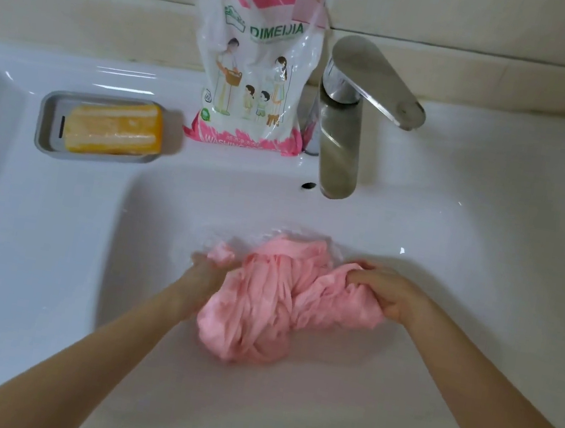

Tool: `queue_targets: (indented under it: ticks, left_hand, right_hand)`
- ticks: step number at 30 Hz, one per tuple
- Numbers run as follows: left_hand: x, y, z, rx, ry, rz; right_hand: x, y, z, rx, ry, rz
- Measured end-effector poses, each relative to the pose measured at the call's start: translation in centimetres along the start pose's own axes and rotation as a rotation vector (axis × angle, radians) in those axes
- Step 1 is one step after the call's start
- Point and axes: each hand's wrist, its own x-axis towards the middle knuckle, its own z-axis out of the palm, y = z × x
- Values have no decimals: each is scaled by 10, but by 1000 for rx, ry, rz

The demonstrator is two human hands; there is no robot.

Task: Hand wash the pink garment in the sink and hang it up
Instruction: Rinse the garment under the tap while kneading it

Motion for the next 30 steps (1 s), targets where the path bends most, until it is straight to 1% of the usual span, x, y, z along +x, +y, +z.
queue_targets:
  ticks: [1,2,3,4,5,6,8,9,10,12,14,15,18,23,26,30]
  left_hand:
    - [-2,-2,-1,268,179,76]
    - [-4,-5,-2,515,333,230]
    - [-2,-10,-1,691,395,403]
    - [-1,-13,3,791,379,561]
    - [6,-20,9,844,311,675]
    - [11,-25,17,899,240,742]
    - [20,-34,34,1008,164,761]
    - [23,-36,39,1052,162,751]
    - [24,-37,42,1094,164,729]
    - [27,-38,44,1130,206,731]
    - [32,-40,43,1125,241,721]
    - [35,-42,44,1120,253,712]
    - [41,-44,44,1105,235,686]
    - [47,-39,50,1004,325,787]
    - [51,-32,53,1080,326,787]
    - [49,-12,55,1109,324,802]
  right_hand:
    - [-2,2,0,-36,69,-95]
    - [-2,6,2,-71,146,-171]
    - [-5,8,7,-96,213,-214]
    - [-5,9,15,-129,277,-224]
    - [-4,10,25,-192,338,-237]
    - [-1,14,37,-321,394,-272]
    - [8,27,63,-673,477,-426]
    - [12,32,75,-808,492,-509]
    - [17,35,83,-877,495,-570]
    - [26,36,93,-910,521,-697]
    - [33,35,96,-936,584,-846]
    - [37,36,98,-933,606,-885]
    - [38,41,103,-887,681,-869]
    - [49,39,106,-856,708,-749]
    - [54,36,107,-896,745,-737]
    - [62,26,105,-773,709,-740]
